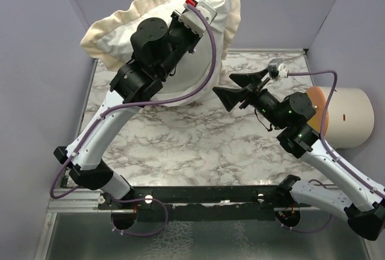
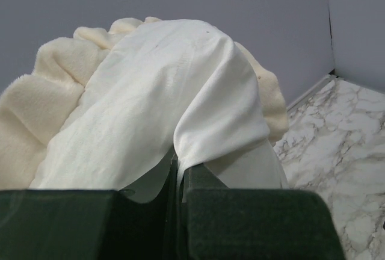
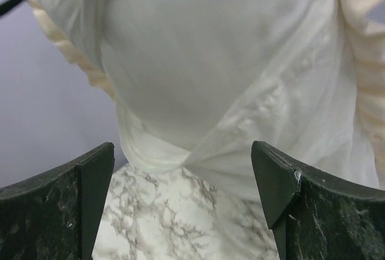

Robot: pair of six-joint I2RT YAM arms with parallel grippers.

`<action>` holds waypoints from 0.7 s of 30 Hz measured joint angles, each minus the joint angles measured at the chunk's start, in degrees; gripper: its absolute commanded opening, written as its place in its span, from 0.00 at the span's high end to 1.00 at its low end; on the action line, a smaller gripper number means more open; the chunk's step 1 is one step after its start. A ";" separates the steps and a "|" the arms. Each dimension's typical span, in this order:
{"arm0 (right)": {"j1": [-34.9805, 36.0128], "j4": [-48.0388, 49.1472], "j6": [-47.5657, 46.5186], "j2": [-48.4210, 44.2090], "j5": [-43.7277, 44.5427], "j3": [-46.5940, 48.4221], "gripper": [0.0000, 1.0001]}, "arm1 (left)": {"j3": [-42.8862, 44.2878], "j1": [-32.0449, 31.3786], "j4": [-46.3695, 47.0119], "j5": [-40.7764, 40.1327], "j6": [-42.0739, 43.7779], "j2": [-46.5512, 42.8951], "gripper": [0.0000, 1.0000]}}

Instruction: Remove the pillowcase from the pillow

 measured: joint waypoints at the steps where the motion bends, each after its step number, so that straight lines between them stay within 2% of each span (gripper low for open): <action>1: 0.00 0.09 -0.39 -0.07 -0.11 0.94 0.00 | 1.29 0.00 -0.94 0.31 -0.59 0.63 1.00; 5: 0.00 0.42 -2.78 1.68 -1.05 4.94 0.00 | 6.05 0.00 -5.18 2.23 -2.43 3.06 1.00; 14: 0.00 0.85 -12.13 16.79 -2.51 21.16 0.00 | 10.03 0.00 -11.26 6.19 -3.87 4.66 1.00; 21: 0.00 3.98 -18.88 20.72 -3.63 21.57 0.00 | 11.04 0.00 -14.01 7.82 -3.85 4.66 1.00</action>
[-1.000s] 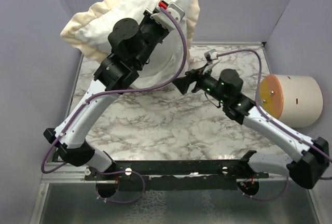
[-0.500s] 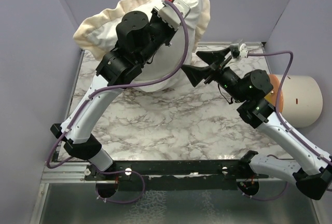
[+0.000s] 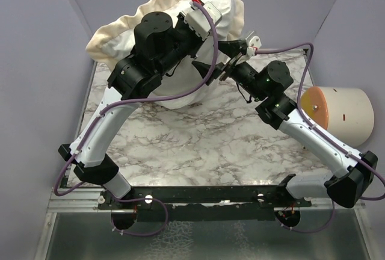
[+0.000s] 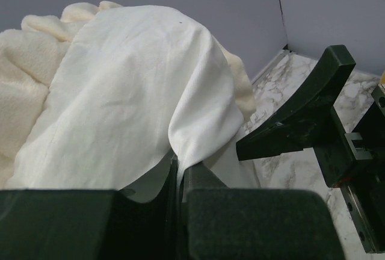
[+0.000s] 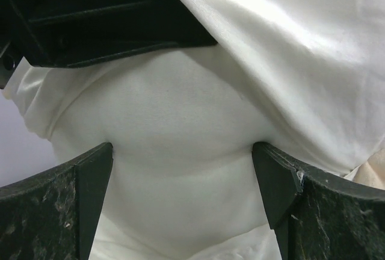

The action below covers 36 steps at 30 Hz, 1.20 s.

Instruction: Remove the pillowcase from the pillow

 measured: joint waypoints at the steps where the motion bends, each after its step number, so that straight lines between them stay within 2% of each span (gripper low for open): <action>1: 0.00 0.94 -0.83 0.00 0.02 -0.42 0.00 | 0.11 0.00 -0.46 0.39 -0.02 0.00 1.00; 7: 0.04 5.99 -2.54 4.33 0.02 0.55 0.00 | 2.64 0.00 -5.03 3.06 -1.07 0.13 1.00; 8: 0.07 6.86 -2.40 5.60 0.02 1.20 0.06 | 2.86 0.02 -5.62 3.39 -1.22 0.13 1.00; 9: 0.07 7.87 -2.14 6.99 -0.02 1.90 0.14 | 2.99 0.02 -6.32 3.76 -1.31 0.13 1.00; 14: 0.07 11.34 0.31 11.93 -0.68 4.52 0.82 | 2.99 0.50 -8.83 4.59 -1.42 0.13 1.00; 15: 0.07 11.54 0.98 12.70 -1.07 5.14 0.92 | 2.99 0.50 -8.98 4.63 -1.38 0.13 1.00; 16: 0.07 11.80 1.64 13.14 -1.40 5.57 0.98 | 2.99 0.50 -9.09 4.63 -1.20 0.07 1.00; 23: 1.22 13.07 5.14 14.05 -2.75 6.64 0.99 | 2.21 0.61 -8.90 4.37 0.44 -1.20 1.00; 29: 6.19 13.16 4.79 14.08 -2.91 6.51 0.99 | -3.74 0.66 -4.11 0.55 4.11 -5.62 1.00; 36: 13.84 16.87 1.27 11.54 -0.39 -1.38 0.99 | -12.33 0.68 4.35 -6.51 8.90 -9.29 1.00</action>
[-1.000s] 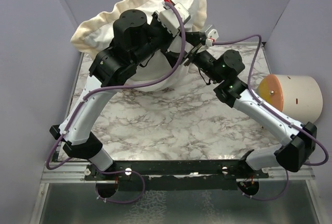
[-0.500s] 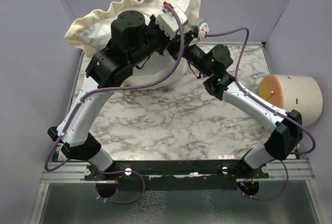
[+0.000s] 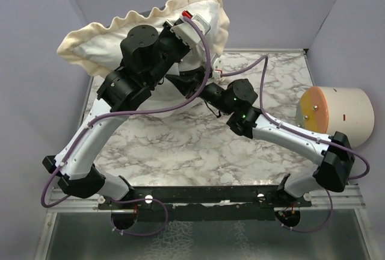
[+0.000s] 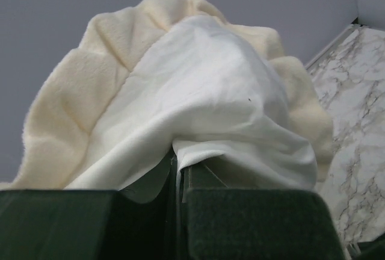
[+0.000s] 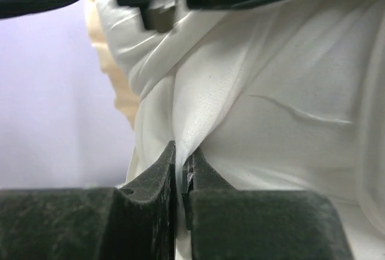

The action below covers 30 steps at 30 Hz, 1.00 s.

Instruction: Remove the pillowcase from the pillow

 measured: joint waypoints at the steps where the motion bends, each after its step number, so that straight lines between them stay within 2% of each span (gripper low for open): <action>1: 0.59 0.72 -0.20 -0.74 0.44 -1.51 0.99 | -0.98 -0.09 1.14 -0.81 0.55 -0.09 1.00; 9: 1.68 6.03 -0.26 -11.23 4.09 -17.35 0.99 | -3.76 -1.55 6.01 -2.84 2.12 1.18 1.00; 16: 2.27 7.96 1.40 -24.04 8.20 -32.59 0.99 | -2.84 -2.82 5.07 -2.16 1.73 4.63 1.00; 23: 2.40 5.40 3.21 -31.34 11.89 -38.53 0.98 | -2.64 -4.17 3.37 -1.77 1.86 7.76 1.00; 24: 2.49 4.55 3.41 -31.54 12.15 -38.47 0.89 | -1.81 -4.17 1.99 -1.75 1.60 8.44 1.00; 25: 2.62 3.67 3.69 -31.71 12.50 -38.36 0.65 | -0.55 -4.15 0.04 -1.57 1.03 9.31 1.00; 26: 2.78 2.36 4.31 -31.89 13.00 -38.12 0.49 | 1.84 -4.09 -2.95 -1.03 0.17 10.78 1.00; 29: 3.82 -4.37 8.81 -32.70 14.16 -36.74 0.21 | 13.11 -2.60 -12.72 2.58 -3.50 17.07 1.00; 30: 4.48 -6.91 10.34 -32.87 14.47 -36.22 0.09 | 17.88 -1.38 -16.13 4.26 -4.96 19.58 1.00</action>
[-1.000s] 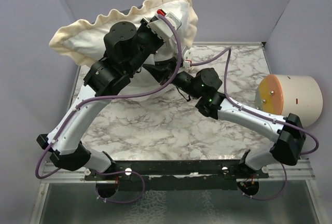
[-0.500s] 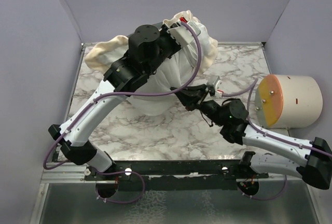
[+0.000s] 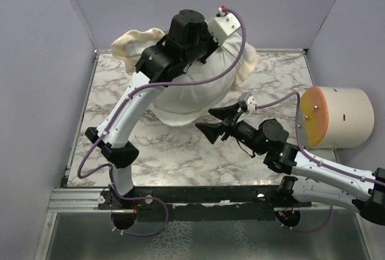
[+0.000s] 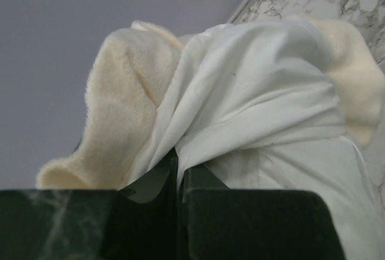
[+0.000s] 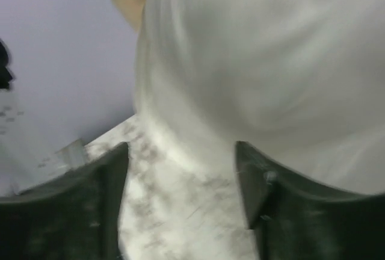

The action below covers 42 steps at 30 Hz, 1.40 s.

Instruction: Remove the pillowcase from the pillow

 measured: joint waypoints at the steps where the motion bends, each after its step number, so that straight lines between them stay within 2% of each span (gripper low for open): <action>1: 0.52 -2.82 1.53 -0.11 0.44 0.87 0.05 | 3.98 1.33 -2.62 1.29 -1.18 2.16 1.00; 2: 0.90 -5.92 3.76 -0.13 1.03 1.88 0.01 | 7.30 2.54 -4.72 2.34 -2.38 3.91 1.00; 4: 1.36 -13.77 9.07 0.00 3.10 4.94 0.00 | 12.26 4.96 -8.11 4.39 -4.85 6.36 1.00; 7: 1.55 -22.80 16.44 0.31 6.91 9.92 0.00 | 12.00 6.49 -10.97 6.58 -7.43 5.79 1.00; 10: 1.53 -26.60 23.06 0.11 9.57 12.66 0.00 | 7.82 6.56 -12.52 9.68 -9.64 3.58 1.00; 15: 1.53 -27.23 29.03 0.35 14.10 14.91 0.00 | 3.61 6.25 -15.23 15.17 -12.46 2.51 1.00; 20: 1.53 -26.29 30.93 2.82 21.70 20.52 0.00 | 3.06 6.34 -17.03 18.40 -14.14 2.49 1.00; 28: -0.07 -20.74 32.13 6.40 31.87 18.82 0.00 | 3.10 6.62 -17.18 19.69 -15.04 2.45 1.00; 37: -8.31 -15.85 34.91 15.76 29.57 20.94 0.00 | 6.21 6.67 -19.08 19.80 -15.08 2.43 1.00; 42: -9.03 -10.78 35.67 22.60 25.31 24.33 0.00 | 6.95 6.99 -19.19 19.78 -15.04 1.88 1.00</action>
